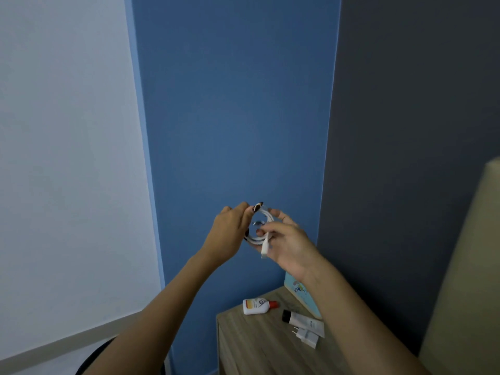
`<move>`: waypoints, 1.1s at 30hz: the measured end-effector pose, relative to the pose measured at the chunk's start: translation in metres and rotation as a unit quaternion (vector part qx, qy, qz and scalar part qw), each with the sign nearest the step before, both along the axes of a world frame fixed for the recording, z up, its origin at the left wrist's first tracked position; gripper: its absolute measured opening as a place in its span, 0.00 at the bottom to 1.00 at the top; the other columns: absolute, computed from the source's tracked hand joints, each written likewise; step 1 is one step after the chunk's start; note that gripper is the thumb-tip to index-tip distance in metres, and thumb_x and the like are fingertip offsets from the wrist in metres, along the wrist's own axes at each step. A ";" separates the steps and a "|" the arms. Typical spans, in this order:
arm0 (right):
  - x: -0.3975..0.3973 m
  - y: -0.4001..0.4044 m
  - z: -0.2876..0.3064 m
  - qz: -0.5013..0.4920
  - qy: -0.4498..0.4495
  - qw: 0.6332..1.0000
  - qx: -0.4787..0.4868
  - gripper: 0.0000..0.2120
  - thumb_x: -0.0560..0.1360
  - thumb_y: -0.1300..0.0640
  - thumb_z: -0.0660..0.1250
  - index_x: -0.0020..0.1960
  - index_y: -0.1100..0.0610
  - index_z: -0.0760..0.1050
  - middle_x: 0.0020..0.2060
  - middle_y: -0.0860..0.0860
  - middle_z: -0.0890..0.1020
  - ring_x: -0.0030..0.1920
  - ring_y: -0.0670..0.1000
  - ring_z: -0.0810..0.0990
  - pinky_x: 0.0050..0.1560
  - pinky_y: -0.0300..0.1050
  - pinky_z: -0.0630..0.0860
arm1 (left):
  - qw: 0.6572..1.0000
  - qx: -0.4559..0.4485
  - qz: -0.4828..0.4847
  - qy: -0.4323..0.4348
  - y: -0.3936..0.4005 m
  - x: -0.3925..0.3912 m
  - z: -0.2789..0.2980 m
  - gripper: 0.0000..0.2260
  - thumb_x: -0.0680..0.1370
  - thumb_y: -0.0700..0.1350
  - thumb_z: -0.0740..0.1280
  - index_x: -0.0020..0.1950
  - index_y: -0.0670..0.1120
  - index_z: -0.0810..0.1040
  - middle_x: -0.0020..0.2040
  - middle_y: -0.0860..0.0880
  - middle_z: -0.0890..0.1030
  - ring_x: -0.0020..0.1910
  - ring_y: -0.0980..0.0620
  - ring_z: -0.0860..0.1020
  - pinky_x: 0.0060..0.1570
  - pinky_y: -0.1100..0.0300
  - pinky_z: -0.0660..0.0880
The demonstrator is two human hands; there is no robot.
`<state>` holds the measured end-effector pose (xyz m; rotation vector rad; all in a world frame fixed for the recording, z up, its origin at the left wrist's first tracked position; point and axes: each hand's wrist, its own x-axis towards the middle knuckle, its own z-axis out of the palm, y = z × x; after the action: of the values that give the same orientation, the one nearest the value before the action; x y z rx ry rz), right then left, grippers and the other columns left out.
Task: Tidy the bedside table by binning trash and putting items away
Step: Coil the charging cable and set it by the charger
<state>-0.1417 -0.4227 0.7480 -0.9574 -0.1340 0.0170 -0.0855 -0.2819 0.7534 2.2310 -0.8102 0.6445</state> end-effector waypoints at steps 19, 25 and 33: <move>-0.022 -0.009 0.018 -0.117 0.017 0.909 -0.399 0.30 0.74 0.69 0.67 0.70 0.52 0.63 0.47 0.57 0.85 0.44 0.55 0.87 0.57 0.53 0.81 | 0.998 -0.048 -0.022 -0.015 -0.006 0.002 0.013 0.16 0.83 0.50 0.52 0.38 0.46 0.70 0.31 0.53 0.73 0.33 0.56 0.67 0.31 0.64 0.61; -0.026 -0.030 0.031 -0.166 -0.028 0.816 -0.553 0.09 0.77 0.66 0.63 0.49 0.63 0.82 0.40 0.59 0.85 0.40 0.54 0.86 0.46 0.48 0.84 | 0.991 -0.009 0.076 -0.107 0.017 0.012 0.011 0.22 0.80 0.57 0.48 0.39 0.45 0.71 0.33 0.50 0.74 0.38 0.49 0.68 0.34 0.56 0.66; 0.002 -0.033 -0.010 -0.390 -0.141 0.614 -0.671 0.07 0.77 0.60 0.67 0.48 0.55 0.85 0.43 0.53 0.77 0.40 0.53 0.77 0.38 0.49 0.77 | 0.981 -0.139 -0.054 0.121 0.000 -0.005 0.015 0.18 0.83 0.50 0.52 0.41 0.40 0.71 0.34 0.46 0.74 0.32 0.50 0.72 0.36 0.52 0.73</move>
<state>-0.1394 -0.4560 0.7381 -2.4872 0.0565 -0.9957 -0.0907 -0.2815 0.7680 1.9495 -0.6683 0.3977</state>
